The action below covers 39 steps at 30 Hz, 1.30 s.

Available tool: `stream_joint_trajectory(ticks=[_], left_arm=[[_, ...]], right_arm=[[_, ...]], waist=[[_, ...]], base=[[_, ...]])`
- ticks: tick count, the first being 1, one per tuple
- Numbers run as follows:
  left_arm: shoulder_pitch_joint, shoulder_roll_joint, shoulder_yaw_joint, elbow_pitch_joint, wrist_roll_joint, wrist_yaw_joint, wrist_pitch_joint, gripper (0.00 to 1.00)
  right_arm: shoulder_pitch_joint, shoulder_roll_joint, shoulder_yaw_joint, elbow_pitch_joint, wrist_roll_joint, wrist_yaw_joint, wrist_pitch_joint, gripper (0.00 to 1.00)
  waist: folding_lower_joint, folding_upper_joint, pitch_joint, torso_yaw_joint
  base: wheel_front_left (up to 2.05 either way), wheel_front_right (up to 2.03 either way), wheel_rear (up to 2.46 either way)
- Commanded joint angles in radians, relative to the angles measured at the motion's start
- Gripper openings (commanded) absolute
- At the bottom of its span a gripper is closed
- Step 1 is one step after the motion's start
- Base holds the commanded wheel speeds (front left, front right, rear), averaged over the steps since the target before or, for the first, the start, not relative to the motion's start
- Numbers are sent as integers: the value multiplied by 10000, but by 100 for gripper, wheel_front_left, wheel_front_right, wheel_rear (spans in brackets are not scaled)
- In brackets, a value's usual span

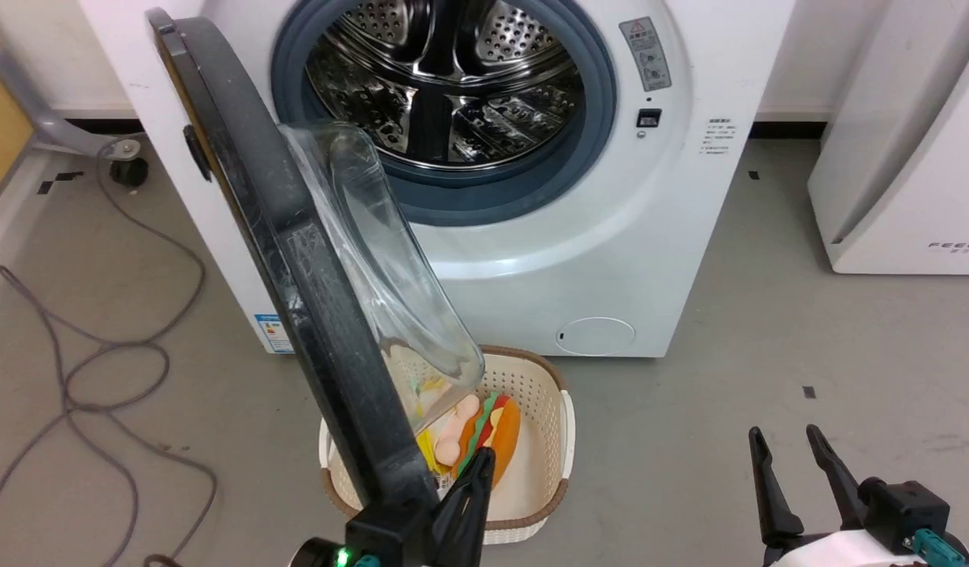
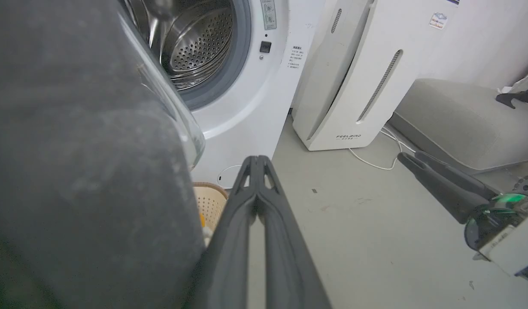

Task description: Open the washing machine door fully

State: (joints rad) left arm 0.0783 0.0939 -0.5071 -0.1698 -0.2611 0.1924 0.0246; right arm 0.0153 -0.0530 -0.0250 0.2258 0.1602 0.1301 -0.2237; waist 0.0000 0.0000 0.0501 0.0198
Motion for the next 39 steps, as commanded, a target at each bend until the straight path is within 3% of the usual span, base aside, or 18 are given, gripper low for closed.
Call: stream_joint_trajectory(ticks=[1,10,22,31,39], left_arm=[[192,125,109,-204,-99,116,61,0],[1005,492,209,-1205,-67,542,553,0],[1445,707,178,-1849,-40,745,754,0],[1464,776,352,-1668,-113,823,573,0],[1345,899,868,-1218,-212,954,141,0]], right_arm=[[162,28,6,44,105,6,-69,100],[329,28,-10,60,212,6,-85,100],[713,28,-250,-681,148,6,209,100],[825,28,-352,-977,166,6,425,100],[877,28,-473,-1055,219,6,495,100]], waist=[[0,0,-17,97],[0,0,-160,714],[0,0,-286,2605],[0,0,-292,3859],[0,0,-231,4329]], base=[[0,0,0],[0,0,0],[0,0,0],[0,0,0],[0,0,0]])
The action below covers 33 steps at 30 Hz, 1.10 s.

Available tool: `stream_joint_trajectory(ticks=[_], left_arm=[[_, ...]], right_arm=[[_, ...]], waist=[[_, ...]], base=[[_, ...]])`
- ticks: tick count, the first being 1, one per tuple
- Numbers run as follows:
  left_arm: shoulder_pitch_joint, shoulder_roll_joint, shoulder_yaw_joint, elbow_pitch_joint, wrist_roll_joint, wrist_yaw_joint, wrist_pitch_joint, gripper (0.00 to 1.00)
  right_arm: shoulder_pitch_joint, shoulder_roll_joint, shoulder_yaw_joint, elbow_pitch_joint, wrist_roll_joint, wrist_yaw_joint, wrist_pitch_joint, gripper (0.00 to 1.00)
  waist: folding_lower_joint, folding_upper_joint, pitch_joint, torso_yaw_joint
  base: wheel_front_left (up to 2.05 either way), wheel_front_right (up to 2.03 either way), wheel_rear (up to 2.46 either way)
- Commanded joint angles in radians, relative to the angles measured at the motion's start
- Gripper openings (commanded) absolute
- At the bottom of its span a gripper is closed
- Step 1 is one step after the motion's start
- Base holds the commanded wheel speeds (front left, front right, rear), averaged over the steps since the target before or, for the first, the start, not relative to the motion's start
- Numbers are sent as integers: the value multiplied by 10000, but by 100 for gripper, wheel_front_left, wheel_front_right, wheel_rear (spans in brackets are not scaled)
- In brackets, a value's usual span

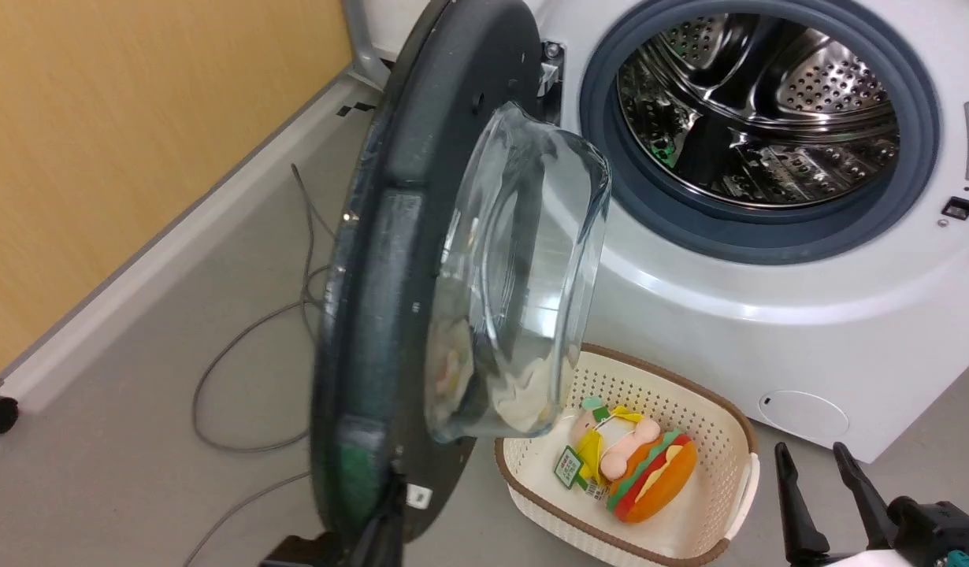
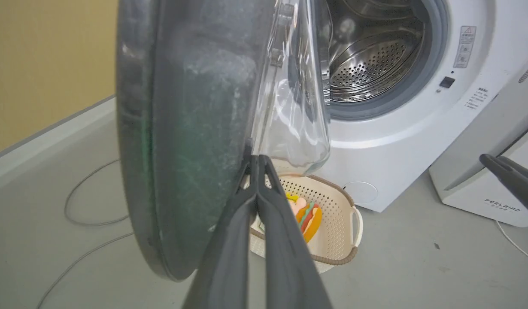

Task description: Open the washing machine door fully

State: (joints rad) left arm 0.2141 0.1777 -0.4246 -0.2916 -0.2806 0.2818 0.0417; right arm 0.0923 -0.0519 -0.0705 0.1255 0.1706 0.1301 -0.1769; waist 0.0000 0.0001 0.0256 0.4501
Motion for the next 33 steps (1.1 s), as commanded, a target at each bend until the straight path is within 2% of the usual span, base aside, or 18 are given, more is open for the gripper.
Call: stream_joint_trajectory(ticks=[1,19,33], left_arm=[[-81,103,157,102,-35,63,-110,0],[-2313,915,2628,2710,-1157,-303,-1571,0],[-4464,1741,4167,6580,-2000,-1339,-2892,0]], right_arm=[[98,17,1,-65,112,6,41,100],[-215,17,170,-333,-100,6,195,100],[-440,17,55,-516,-257,6,315,100]], waist=[[0,-1,24,40],[0,-1,496,-477],[0,-1,889,-865]], base=[[0,0,0],[0,0,0],[0,0,0]])
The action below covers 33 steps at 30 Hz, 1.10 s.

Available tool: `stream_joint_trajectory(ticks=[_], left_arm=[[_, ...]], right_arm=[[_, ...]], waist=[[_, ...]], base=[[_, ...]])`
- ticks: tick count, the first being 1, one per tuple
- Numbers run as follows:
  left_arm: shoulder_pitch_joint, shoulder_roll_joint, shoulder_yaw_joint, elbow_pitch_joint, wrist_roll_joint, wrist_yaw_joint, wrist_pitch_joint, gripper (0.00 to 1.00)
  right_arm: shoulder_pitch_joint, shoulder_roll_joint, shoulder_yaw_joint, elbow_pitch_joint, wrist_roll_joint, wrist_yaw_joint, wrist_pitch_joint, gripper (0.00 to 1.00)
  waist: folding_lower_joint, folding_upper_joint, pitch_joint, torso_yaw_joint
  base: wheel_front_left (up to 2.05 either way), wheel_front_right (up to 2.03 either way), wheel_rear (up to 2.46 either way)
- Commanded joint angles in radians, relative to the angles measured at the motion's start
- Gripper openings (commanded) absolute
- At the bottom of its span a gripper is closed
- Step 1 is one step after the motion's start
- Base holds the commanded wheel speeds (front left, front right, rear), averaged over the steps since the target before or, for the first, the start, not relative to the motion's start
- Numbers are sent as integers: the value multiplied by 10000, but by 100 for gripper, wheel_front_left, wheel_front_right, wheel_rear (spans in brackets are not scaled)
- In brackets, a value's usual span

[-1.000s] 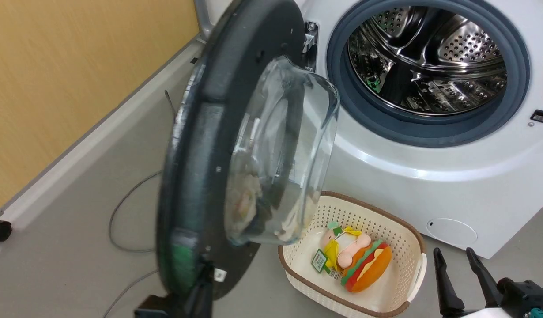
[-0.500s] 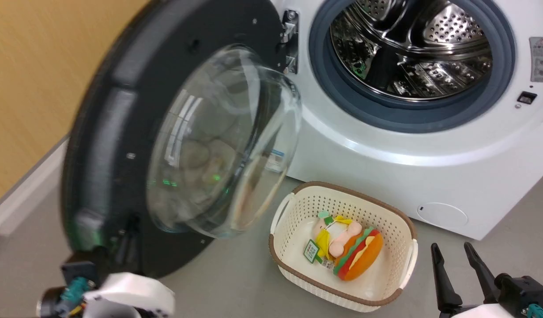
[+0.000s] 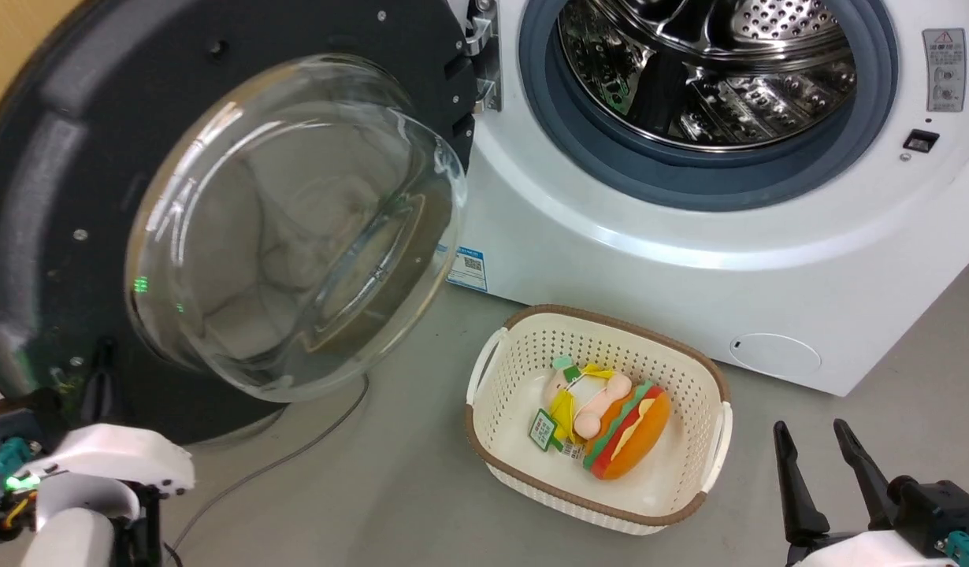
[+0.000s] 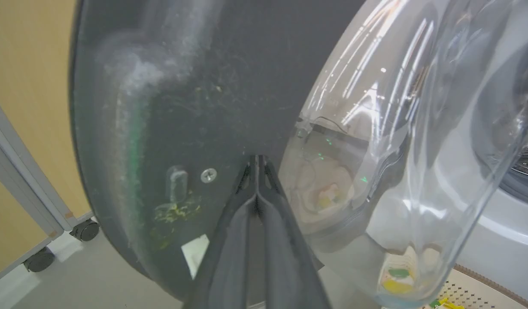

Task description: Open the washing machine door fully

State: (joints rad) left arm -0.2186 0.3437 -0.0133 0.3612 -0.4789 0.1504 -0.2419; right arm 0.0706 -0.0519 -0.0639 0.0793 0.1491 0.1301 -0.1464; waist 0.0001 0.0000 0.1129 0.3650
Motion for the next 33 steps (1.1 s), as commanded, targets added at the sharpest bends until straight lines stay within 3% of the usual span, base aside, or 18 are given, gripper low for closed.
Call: stream_joint_trajectory(ticks=[1,6,11,20,28,29,30,31,33], left_arm=[[-266,108,137,350,-33,-98,-97,0],[-784,232,569,1558,82,-474,-189,0],[-524,-133,1118,1428,626,-563,-195,0],[2153,-1342,1768,-1154,1569,-414,-197,0],[4156,-2207,1162,-3447,2244,-290,-198,0],[4291,-2268,1033,-3646,2361,-244,-198,9],[4405,-2324,898,-3811,2459,-210,-198,58],[4506,-2364,769,-3933,2553,-175,-198,100],[4613,-2420,555,-4111,2676,-135,-177,100]], right_arm=[[-236,17,-6,-46,-41,6,13,100],[-315,17,18,-1,-33,6,12,100],[-315,17,26,108,15,6,-33,100],[-60,17,321,571,341,6,-298,100],[288,17,246,690,401,6,-441,100],[315,17,261,688,400,6,-442,100],[334,17,280,685,390,6,-439,100],[345,17,301,678,369,6,-436,100],[356,17,351,639,319,6,-415,100]], waist=[[-1,0,33,-31],[-1,0,77,-109],[-1,0,-52,-167],[-1,0,-797,-483],[-1,0,-1184,-594],[-1,0,-1208,-639],[-1,0,-1234,-697],[-1,0,-1258,-768],[-1,0,-1306,-921]], base=[[0,0,0],[0,0,0],[0,0,0],[0,0,0],[0,0,0],[0,0,0],[0,0,0],[0,0,0],[0,0,0]])
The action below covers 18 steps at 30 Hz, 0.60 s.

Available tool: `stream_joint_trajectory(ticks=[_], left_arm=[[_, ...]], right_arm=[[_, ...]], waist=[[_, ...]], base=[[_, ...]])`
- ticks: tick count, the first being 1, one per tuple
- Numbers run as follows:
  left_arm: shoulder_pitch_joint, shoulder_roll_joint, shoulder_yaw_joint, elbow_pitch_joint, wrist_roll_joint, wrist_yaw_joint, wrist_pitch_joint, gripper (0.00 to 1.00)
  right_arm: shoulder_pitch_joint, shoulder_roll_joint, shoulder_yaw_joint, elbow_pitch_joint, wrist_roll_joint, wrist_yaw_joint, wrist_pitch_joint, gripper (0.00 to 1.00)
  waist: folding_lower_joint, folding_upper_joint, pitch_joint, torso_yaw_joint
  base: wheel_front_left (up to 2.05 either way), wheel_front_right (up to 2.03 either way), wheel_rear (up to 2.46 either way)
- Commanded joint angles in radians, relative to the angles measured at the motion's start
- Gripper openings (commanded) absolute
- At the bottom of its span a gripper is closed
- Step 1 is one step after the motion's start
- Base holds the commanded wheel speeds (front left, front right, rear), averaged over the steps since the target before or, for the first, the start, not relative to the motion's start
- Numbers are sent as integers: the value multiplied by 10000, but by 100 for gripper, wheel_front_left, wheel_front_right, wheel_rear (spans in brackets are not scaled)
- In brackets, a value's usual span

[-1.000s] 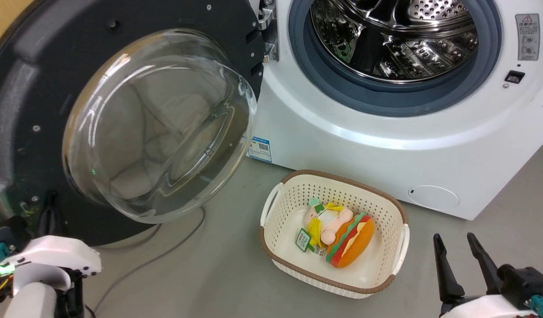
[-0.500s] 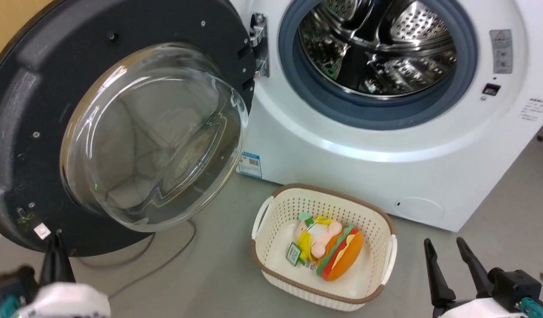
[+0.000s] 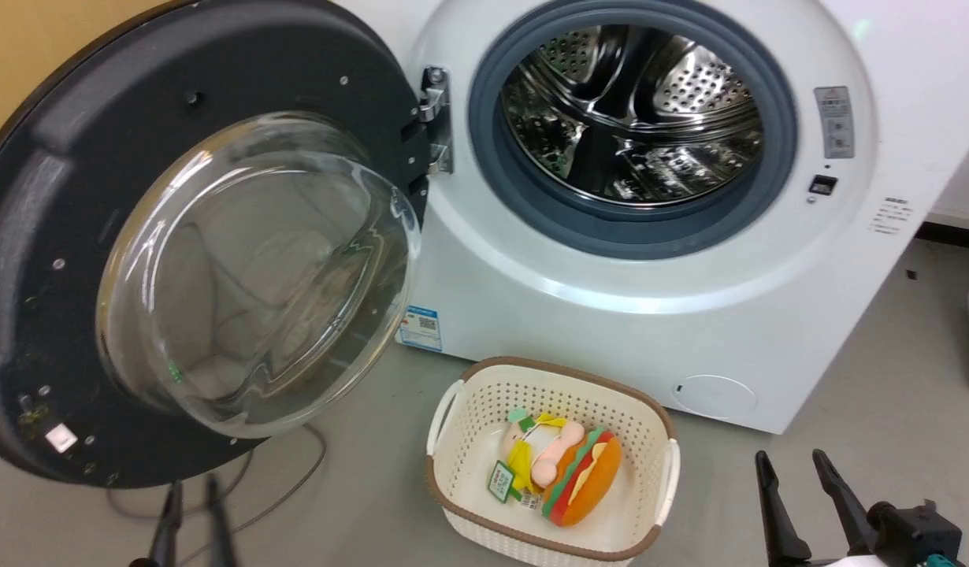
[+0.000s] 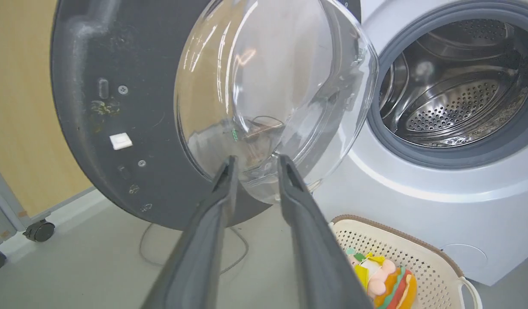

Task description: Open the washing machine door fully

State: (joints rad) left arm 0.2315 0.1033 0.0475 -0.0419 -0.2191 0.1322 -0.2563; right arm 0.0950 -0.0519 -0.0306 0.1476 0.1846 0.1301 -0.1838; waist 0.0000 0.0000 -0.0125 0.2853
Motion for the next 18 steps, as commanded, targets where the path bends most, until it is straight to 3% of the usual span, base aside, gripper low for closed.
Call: stream_joint_trajectory(ticks=[1,18], left_arm=[[144,-31,-154,-144,139,60,-3,100],[-872,151,-1292,458,453,-480,559,100]], right_arm=[[115,17,48,-72,-60,6,-27,100],[212,17,157,-1050,-673,6,643,100]], waist=[[0,0,-86,-209],[0,0,-280,-2264]], base=[[0,0,0],[0,0,0]])
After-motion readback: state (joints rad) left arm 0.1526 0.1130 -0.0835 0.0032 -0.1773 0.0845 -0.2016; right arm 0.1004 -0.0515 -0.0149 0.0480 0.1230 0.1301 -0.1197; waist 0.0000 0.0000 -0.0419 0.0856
